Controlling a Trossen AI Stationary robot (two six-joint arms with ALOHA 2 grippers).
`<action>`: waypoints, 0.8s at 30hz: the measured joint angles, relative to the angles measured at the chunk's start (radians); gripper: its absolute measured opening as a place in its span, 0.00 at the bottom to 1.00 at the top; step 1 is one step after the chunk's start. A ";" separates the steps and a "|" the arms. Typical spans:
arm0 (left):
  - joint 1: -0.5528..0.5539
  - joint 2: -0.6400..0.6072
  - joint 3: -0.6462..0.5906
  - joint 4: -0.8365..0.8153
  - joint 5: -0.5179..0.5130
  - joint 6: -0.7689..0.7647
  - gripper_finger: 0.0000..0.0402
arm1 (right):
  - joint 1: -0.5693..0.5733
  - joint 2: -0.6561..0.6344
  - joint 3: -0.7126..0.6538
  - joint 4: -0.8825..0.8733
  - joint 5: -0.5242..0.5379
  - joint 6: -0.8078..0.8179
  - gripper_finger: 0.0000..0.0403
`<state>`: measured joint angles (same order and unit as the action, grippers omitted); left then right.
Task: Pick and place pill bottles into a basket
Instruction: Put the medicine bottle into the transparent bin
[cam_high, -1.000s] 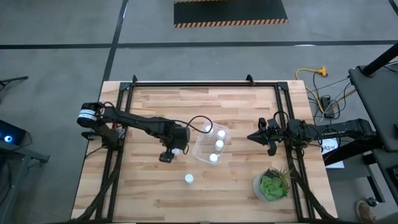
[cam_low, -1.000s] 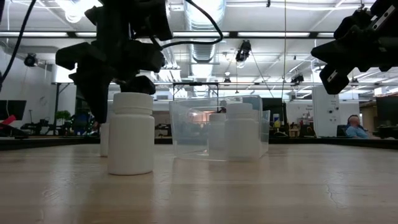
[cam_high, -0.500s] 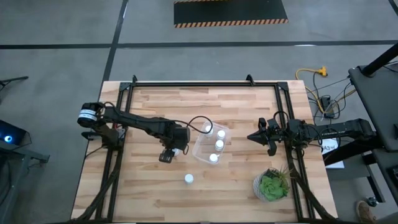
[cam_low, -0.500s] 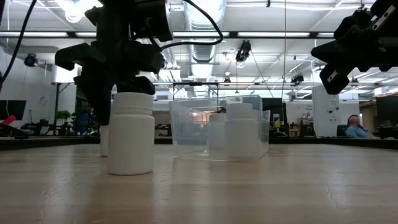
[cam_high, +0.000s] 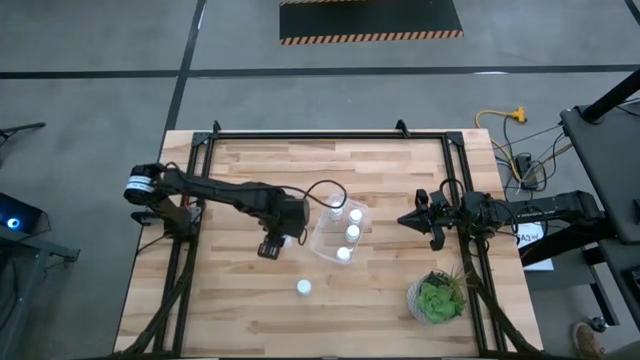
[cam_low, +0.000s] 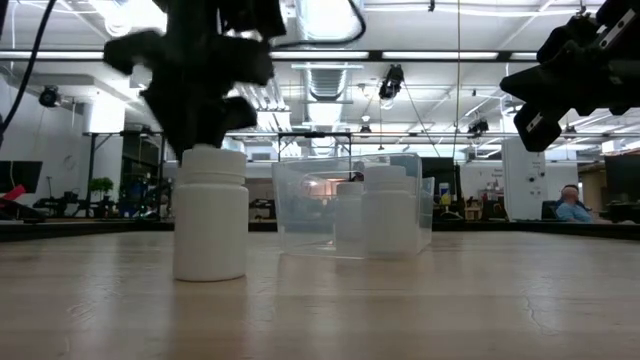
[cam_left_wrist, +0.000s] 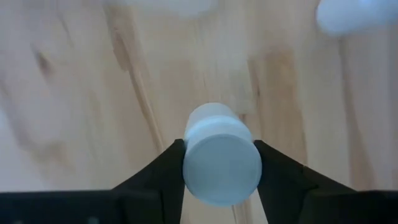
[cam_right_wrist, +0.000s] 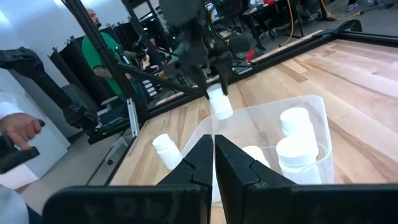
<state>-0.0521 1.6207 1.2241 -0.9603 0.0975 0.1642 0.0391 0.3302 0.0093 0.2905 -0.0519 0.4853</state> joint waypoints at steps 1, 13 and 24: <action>0.000 0.000 0.028 -0.010 0.000 0.003 0.36 | 0.000 0.000 0.000 0.000 0.000 -0.003 0.02; 0.023 -0.002 0.291 -0.021 -0.047 0.079 0.36 | 0.000 0.000 0.000 0.000 0.000 -0.014 0.02; 0.157 0.071 0.321 0.007 -0.018 0.140 0.37 | 0.000 0.000 0.000 0.000 0.000 -0.014 0.02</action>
<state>0.1049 1.6917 1.5454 -0.9536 0.0798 0.3038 0.0390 0.3298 0.0093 0.2905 -0.0521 0.4717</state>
